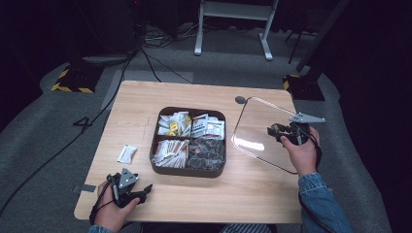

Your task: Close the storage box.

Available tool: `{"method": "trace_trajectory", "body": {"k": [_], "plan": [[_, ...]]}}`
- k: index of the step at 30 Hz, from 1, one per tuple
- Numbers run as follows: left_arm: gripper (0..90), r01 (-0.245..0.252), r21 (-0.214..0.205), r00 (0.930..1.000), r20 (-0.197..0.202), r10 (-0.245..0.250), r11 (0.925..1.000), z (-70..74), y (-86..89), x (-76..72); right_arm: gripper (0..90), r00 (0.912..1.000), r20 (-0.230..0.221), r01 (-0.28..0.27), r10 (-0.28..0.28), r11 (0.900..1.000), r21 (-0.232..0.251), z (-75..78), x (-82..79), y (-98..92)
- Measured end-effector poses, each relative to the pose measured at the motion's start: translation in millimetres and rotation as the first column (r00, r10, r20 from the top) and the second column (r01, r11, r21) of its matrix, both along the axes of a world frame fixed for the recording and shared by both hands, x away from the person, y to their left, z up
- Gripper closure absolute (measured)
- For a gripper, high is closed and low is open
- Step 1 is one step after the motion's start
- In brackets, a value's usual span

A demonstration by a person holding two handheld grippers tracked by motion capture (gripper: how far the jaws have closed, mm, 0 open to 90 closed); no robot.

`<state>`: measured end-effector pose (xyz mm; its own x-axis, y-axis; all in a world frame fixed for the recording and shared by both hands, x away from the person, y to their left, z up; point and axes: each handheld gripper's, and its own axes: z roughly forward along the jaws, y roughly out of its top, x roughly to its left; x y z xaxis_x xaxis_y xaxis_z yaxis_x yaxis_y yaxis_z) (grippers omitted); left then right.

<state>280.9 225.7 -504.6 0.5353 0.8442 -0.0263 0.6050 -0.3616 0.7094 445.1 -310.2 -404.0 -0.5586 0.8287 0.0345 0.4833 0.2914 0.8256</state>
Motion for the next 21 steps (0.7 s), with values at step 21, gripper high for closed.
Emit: {"method": "trace_trajectory", "body": {"k": [21], "plan": [[32.1,-0.004,-0.004,1.0,0.003,0.004,1.0,-0.4,-0.6,0.3,59.0,0.9885,0.0,-0.151,0.151,0.9885,0.011,26.0,6.4,75.7]]}}
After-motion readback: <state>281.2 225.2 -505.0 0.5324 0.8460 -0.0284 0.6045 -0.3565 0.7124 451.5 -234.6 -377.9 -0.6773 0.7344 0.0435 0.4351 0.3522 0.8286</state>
